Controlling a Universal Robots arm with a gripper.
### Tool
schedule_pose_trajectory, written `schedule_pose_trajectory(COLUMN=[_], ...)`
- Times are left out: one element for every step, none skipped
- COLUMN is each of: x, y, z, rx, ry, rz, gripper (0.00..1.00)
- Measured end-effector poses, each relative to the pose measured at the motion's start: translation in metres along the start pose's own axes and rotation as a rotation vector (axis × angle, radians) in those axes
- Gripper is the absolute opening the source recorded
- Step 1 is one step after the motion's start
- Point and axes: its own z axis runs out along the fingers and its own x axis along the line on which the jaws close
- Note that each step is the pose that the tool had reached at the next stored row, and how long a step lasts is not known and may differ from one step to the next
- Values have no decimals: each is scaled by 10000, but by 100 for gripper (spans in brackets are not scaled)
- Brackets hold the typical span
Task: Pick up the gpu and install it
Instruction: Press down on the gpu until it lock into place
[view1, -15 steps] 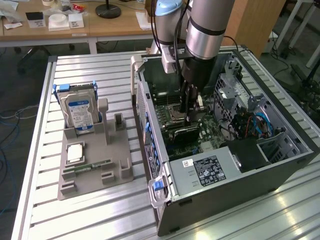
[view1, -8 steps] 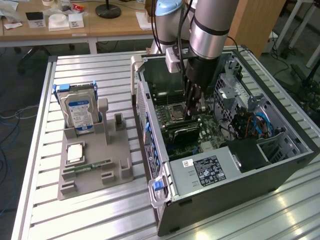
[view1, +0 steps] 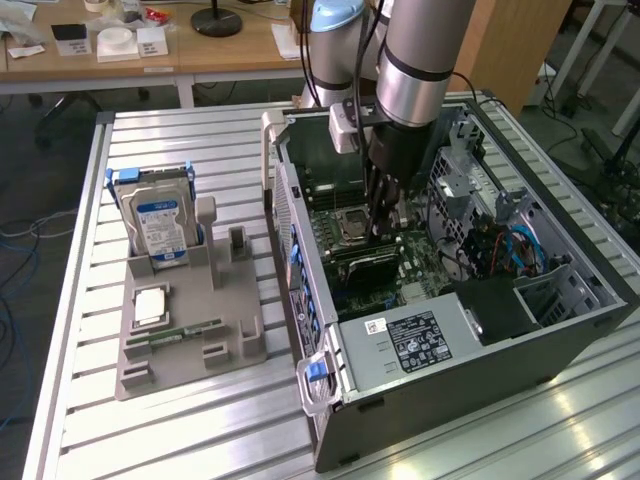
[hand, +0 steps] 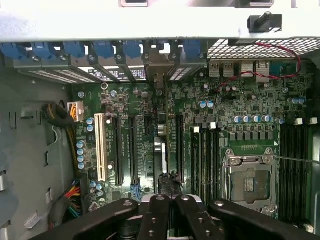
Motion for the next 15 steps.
schedule_pose_trajectory(x=[0, 0, 0, 0, 1, 1, 2, 2, 0, -8, -20, -29, -33, -33, -33], y=[0, 1, 1, 1, 4, 8, 11, 16, 22, 24, 25, 27, 30, 34, 37], z=[0, 0, 1, 10, 26, 41, 56, 68, 76, 81, 87, 91, 96, 105, 121], rx=[1, 0, 1, 2, 2, 1, 2, 2, 1, 1, 1, 2, 2, 2, 1], ry=[0, 0, -1, -4, -4, -2, -2, -2, -3, -1, -1, -3, -2, -3, -2], rz=[0, 1, 2, 2, 3, 5, 3, 1, 2, 2, 1, 2, 2, 2, 2], gripper=[11, 11, 11, 11, 11, 11, 11, 11, 11, 11, 11, 11, 11, 11, 11])
